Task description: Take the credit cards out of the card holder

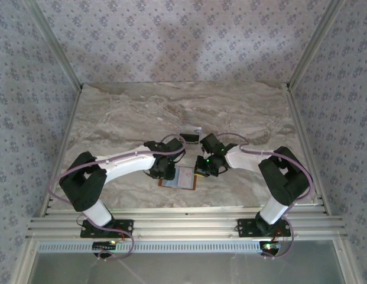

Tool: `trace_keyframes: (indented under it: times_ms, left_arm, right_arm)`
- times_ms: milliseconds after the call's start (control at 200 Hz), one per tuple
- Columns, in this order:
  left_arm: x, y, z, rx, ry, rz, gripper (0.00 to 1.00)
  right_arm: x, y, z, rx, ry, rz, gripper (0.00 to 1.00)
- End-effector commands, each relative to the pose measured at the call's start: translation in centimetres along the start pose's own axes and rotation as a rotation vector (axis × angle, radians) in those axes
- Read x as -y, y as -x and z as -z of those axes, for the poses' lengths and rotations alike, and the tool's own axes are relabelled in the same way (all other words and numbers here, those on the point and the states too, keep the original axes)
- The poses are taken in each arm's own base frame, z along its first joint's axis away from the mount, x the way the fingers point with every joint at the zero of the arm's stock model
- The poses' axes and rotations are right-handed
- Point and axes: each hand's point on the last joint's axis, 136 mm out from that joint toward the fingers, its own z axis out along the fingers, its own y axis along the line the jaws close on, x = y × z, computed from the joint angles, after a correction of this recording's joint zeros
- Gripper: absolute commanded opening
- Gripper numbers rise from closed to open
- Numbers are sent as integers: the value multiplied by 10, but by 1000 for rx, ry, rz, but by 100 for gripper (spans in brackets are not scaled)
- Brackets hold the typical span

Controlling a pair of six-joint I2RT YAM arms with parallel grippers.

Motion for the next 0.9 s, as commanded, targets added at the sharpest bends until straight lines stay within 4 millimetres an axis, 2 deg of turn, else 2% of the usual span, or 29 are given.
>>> trace_keyframes:
  times_ms: [0,335,475,565,735,894]
  left_arm:
    - [-16,2,11,24,45,-8,36]
    - [-44,3,13,16,39,52,36]
    - [-48,9,20,25,-10,77,35]
    - [-35,14,25,32,-116,92,35]
    - [10,23,32,24,-355,104,34]
    - [35,29,31,3,-467,119,33]
  right_arm:
    - [18,-9,0,-28,-94,-1,0]
    - [16,-6,20,12,-139,33,2]
    - [16,-5,31,33,-171,49,7]
    - [12,-6,37,42,-163,53,14]
    - [-1,-13,40,47,-122,39,35]
    - [-12,-18,30,50,-54,-7,40]
